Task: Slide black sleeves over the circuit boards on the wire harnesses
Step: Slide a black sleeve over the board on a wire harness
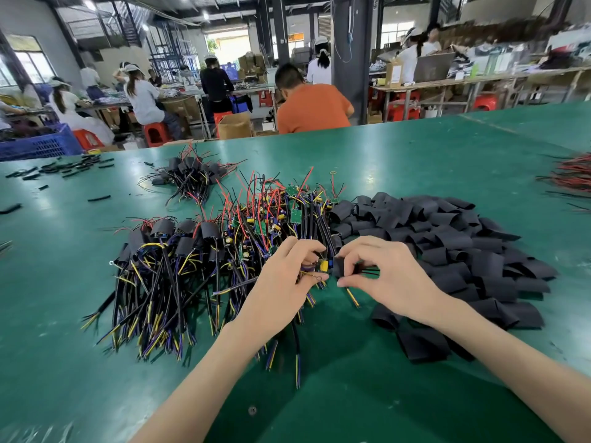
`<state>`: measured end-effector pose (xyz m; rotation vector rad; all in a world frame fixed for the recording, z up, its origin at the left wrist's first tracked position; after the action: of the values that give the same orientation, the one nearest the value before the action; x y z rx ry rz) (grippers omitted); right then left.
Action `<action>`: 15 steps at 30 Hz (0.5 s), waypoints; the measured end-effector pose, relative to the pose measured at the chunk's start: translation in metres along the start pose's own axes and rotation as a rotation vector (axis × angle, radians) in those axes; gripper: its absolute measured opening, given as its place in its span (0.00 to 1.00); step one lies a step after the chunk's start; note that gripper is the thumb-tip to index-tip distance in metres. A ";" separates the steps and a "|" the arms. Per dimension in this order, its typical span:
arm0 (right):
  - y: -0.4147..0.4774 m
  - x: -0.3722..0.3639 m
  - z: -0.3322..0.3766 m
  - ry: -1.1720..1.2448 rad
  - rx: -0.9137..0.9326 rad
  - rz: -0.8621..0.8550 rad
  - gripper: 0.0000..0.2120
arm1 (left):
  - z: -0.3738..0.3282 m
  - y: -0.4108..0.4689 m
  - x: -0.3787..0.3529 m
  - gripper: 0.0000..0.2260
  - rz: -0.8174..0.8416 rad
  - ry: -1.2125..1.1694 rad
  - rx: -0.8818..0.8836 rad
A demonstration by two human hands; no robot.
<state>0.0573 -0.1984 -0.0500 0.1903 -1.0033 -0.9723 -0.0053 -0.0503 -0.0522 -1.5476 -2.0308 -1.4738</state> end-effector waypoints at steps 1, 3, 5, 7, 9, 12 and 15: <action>-0.001 0.000 0.003 -0.062 0.044 -0.014 0.10 | 0.001 0.000 0.000 0.16 0.004 -0.001 0.004; -0.002 -0.001 0.007 -0.144 0.115 -0.025 0.10 | 0.000 0.000 -0.001 0.16 0.010 -0.005 0.006; -0.002 -0.001 0.009 -0.177 0.145 -0.031 0.10 | 0.000 0.000 -0.001 0.18 0.002 -0.018 0.005; -0.002 -0.001 0.010 -0.179 0.140 -0.041 0.10 | -0.001 0.000 -0.001 0.19 -0.017 -0.041 0.012; -0.003 -0.002 0.010 -0.177 0.142 -0.036 0.10 | -0.001 -0.001 0.000 0.22 -0.031 -0.081 0.016; -0.004 -0.003 0.011 -0.178 0.136 -0.042 0.10 | -0.003 0.000 0.003 0.26 -0.041 -0.137 0.001; -0.002 0.002 0.012 -0.157 0.129 -0.098 0.09 | 0.002 0.001 0.007 0.25 -0.049 -0.193 0.043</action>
<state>0.0467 -0.1980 -0.0433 0.2756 -1.2116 -1.0239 -0.0073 -0.0445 -0.0476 -1.6932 -2.2055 -1.3328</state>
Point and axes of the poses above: each hand's wrist, its own y-axis towards the middle knuckle, its own x-axis out of the back of the hand, z = x × y, the point moved 5 cm from there along y, towards the middle knuckle, and after that the axes turned 2 degrees about -x, right-handed, at the moved point
